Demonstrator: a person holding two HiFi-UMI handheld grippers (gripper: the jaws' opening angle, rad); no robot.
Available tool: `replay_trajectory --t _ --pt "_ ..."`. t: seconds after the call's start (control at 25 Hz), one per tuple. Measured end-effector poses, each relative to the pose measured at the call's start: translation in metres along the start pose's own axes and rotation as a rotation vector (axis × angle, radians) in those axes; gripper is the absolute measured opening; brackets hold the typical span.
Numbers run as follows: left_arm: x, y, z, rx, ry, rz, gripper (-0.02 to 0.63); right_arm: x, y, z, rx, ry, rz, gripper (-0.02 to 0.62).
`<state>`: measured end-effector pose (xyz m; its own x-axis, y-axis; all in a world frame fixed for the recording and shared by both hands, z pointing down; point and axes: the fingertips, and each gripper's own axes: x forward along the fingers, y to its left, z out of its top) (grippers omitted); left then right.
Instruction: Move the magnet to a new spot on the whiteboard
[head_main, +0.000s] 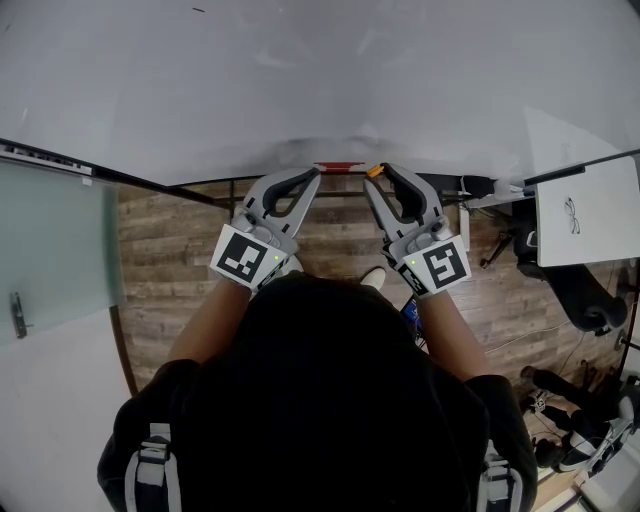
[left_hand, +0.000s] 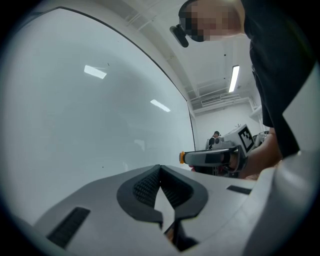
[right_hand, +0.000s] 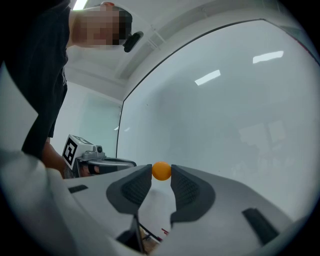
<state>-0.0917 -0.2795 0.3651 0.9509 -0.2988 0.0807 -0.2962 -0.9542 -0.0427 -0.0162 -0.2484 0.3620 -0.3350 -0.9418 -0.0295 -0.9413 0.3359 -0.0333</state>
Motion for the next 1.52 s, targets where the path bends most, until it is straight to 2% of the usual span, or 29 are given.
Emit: replay_trajectory --t 0.28,0.48,0.84,1.2,1.52 --pt "0.030 -0.016 0.017 0.015 -0.027 -0.035 0.002 -0.027 -0.039 0.009 -0.004 -0.007 -0.077 0.117" --pt "0.061 -0.039 0.033 0.021 -0.058 -0.086 0.002 -0.053 -0.070 0.020 -0.037 -0.015 -0.163 0.117" --pt "0.121 -0.080 0.047 0.032 -0.096 -0.106 0.002 -0.111 -0.144 0.029 -0.060 -0.012 -0.304 0.117" --pt "0.186 -0.116 0.031 0.027 -0.092 -0.119 0.002 -0.148 -0.210 0.017 -0.066 0.019 -0.380 0.117" --pt "0.220 -0.134 0.015 0.025 -0.088 -0.138 0.002 -0.151 -0.239 -0.008 -0.053 0.060 -0.418 0.118"
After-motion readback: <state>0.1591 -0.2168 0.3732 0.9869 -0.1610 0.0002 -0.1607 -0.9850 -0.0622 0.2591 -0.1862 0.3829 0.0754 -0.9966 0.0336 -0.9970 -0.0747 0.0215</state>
